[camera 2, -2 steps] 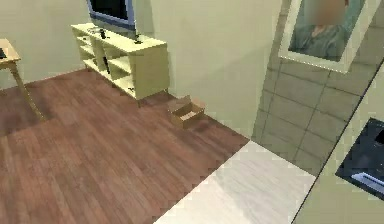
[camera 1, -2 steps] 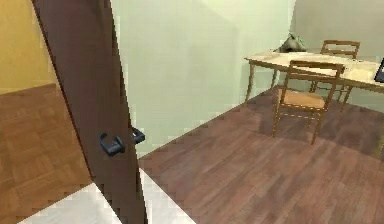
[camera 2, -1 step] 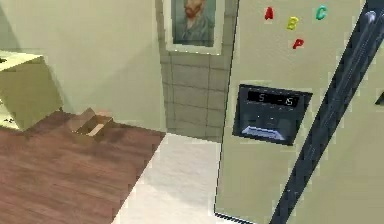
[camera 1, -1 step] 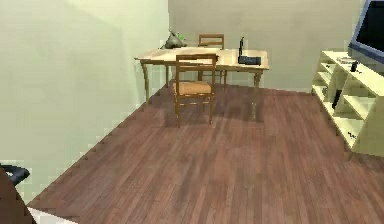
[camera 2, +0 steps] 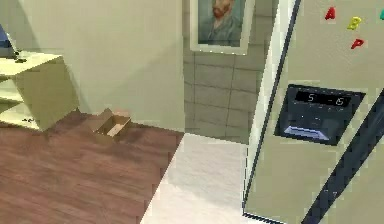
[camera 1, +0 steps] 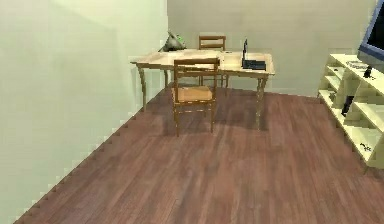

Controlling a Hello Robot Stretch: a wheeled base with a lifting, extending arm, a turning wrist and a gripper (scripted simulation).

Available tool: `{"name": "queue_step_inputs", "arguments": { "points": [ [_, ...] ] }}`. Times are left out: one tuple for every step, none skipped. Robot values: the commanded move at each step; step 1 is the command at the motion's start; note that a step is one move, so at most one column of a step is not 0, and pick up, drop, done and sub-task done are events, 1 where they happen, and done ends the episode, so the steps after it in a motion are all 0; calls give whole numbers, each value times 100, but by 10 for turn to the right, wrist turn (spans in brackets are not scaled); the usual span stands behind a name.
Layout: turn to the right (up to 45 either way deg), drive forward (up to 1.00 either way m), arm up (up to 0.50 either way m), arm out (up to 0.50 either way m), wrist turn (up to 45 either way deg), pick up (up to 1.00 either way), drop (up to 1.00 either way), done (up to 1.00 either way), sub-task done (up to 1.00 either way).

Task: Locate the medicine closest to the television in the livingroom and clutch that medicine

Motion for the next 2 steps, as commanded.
{"name": "queue_step_inputs", "arguments": {
  "points": [
    [330, 0, 0, 0, 0, 0, 0, 0, 0],
    [0, 45, 0, 0, 0, 0, 0, 0, 0]
  ]
}}
